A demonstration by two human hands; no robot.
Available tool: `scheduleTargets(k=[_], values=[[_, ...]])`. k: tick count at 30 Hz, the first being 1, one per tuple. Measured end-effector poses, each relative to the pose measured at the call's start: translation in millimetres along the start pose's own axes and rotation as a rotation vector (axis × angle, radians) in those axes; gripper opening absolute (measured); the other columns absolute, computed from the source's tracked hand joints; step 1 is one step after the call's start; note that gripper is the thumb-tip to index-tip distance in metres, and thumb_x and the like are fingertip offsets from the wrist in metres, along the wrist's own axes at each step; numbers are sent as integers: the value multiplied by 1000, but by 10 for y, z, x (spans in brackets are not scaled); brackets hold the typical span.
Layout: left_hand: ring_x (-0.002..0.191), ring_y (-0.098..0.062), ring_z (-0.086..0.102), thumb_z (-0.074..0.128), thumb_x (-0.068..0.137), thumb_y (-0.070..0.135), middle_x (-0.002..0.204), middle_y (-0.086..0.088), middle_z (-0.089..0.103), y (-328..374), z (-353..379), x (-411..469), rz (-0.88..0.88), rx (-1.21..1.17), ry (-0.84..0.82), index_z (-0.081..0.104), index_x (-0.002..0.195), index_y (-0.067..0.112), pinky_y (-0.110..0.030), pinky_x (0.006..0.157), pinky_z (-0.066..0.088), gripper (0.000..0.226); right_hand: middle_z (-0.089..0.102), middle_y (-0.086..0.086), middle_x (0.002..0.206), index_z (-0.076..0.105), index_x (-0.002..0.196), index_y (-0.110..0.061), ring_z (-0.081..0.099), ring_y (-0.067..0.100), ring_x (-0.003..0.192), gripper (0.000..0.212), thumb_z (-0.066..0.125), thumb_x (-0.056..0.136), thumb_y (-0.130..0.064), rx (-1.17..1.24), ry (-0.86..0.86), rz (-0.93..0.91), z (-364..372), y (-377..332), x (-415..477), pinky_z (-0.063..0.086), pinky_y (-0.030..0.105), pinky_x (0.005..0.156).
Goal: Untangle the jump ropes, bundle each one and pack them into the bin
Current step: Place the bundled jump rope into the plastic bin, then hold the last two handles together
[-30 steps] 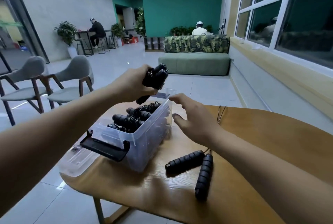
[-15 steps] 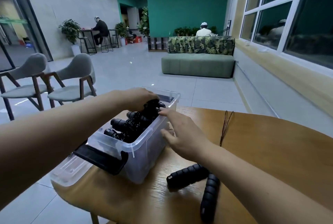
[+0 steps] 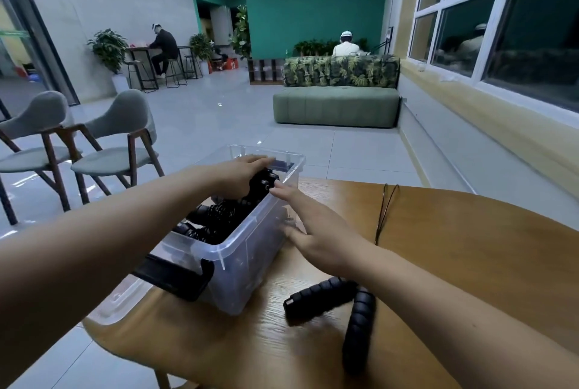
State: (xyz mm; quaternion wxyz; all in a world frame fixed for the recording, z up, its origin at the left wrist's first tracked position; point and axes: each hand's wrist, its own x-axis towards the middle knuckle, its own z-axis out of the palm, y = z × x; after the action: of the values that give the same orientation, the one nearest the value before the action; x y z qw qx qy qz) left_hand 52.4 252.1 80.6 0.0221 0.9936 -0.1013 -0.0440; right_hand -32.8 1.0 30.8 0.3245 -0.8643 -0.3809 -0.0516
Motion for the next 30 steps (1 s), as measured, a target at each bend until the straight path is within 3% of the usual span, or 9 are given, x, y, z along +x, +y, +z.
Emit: scheduleTargets(k=[1,5,10,13,17,19,22,26,30], values=[[157,-25,29,46,89,-10,177,6,10,2,-22,-17,-3,-16,24,7,170,32,-27,110,34,99,25,-16,176,34,166,-32,19,2,161,64,58,108,-19,12,8,9,-25,4,-51,13,22,130],[159,-21,25,49,86,-11,177,9,9,-23,-31,-41,1,-35,92,10,170,35,-28,120,29,102,34,-14,171,37,163,-33,26,3,158,59,58,108,-27,3,-5,52,-56,65,-346,21,28,130],[150,-24,40,50,89,-7,172,6,27,78,-114,-125,30,-11,108,27,166,31,-27,107,36,90,38,-27,157,45,156,-38,29,-11,144,51,59,108,-30,-23,-40,123,-121,105,-767,16,1,113],[146,-25,44,53,91,-2,165,2,39,175,-171,-183,52,-33,165,42,159,29,-31,112,36,76,51,-22,140,56,142,-36,47,-4,129,37,61,105,-29,-42,16,232,-168,157,-966,39,17,108],[136,-24,53,59,94,6,156,1,47,537,-230,-341,105,-123,301,50,153,29,-33,108,42,64,57,-12,107,56,105,-28,57,11,98,10,63,101,-34,-152,26,482,-215,219,-1143,47,27,81],[131,-20,57,63,95,8,152,4,51,763,-231,-434,162,-177,351,54,149,30,-34,106,46,59,62,-6,99,52,93,-26,58,17,88,24,64,100,-46,-234,-20,575,-205,218,-1201,47,34,70],[128,-15,56,66,94,7,144,6,57,1107,-119,-546,237,-235,347,57,145,28,-30,101,43,56,67,2,84,53,79,-22,52,11,67,44,65,97,-60,-207,-104,666,-147,121,-1269,35,32,54],[121,-10,61,65,91,6,129,9,68,1549,321,-634,294,-364,295,63,138,26,-31,104,48,51,58,-10,75,56,75,-27,58,14,73,53,62,86,-78,-207,-147,775,54,167,-1323,42,30,60],[111,-7,63,65,92,10,123,8,72,1832,792,-665,243,-440,218,66,133,26,-25,96,50,44,65,-4,85,63,84,-24,66,25,85,46,61,80,-71,-116,-114,856,112,362,-1294,47,33,70]])
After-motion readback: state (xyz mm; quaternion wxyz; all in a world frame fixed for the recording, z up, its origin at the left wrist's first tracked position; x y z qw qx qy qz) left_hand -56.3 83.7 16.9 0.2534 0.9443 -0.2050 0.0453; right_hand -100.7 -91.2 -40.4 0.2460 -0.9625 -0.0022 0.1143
